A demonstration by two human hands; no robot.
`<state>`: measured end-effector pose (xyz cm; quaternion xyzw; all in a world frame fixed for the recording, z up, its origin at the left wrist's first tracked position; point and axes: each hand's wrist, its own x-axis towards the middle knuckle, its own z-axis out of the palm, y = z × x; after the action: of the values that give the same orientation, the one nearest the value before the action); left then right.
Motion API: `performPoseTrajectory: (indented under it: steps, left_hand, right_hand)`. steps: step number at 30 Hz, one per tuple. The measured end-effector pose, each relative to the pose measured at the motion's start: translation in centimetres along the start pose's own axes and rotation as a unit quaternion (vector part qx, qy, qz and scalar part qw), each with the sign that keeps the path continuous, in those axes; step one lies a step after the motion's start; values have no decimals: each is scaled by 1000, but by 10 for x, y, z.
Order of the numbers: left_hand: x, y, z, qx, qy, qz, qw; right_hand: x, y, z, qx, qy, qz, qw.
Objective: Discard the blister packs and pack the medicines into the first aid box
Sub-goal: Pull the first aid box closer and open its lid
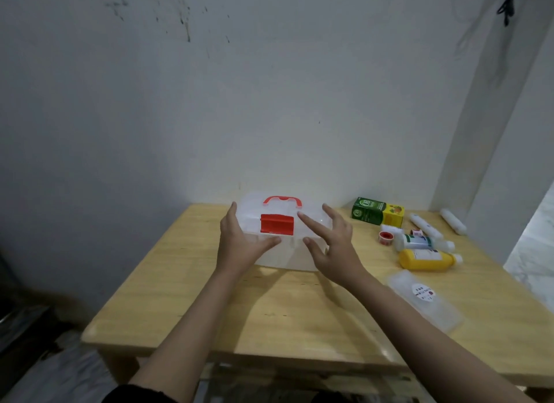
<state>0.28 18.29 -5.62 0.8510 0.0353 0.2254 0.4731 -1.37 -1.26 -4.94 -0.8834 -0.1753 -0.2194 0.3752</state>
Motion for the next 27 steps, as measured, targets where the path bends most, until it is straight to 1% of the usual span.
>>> performPoseTrajectory:
  steps: [4,8,10,19,27]
  left_hand:
    - [-1,-5,1,7,22,11,1000]
    - [-2,-4,3,2,24,2,1000]
    - [-2,-5,4,8,27,1,1000]
    - [-6,-4,5,-38,17,9,999]
    - [-6,-4,6,-52,16,2,999]
  right_hand:
    - [3,1,5,20,18,-11,1000]
    - [6,-8,11,103,81,36,991]
    - [8,-10,13,125,96,47,986]
    - [6,-5,18,155,105,41,981]
    - [6,-7,23,142,92,41,985]
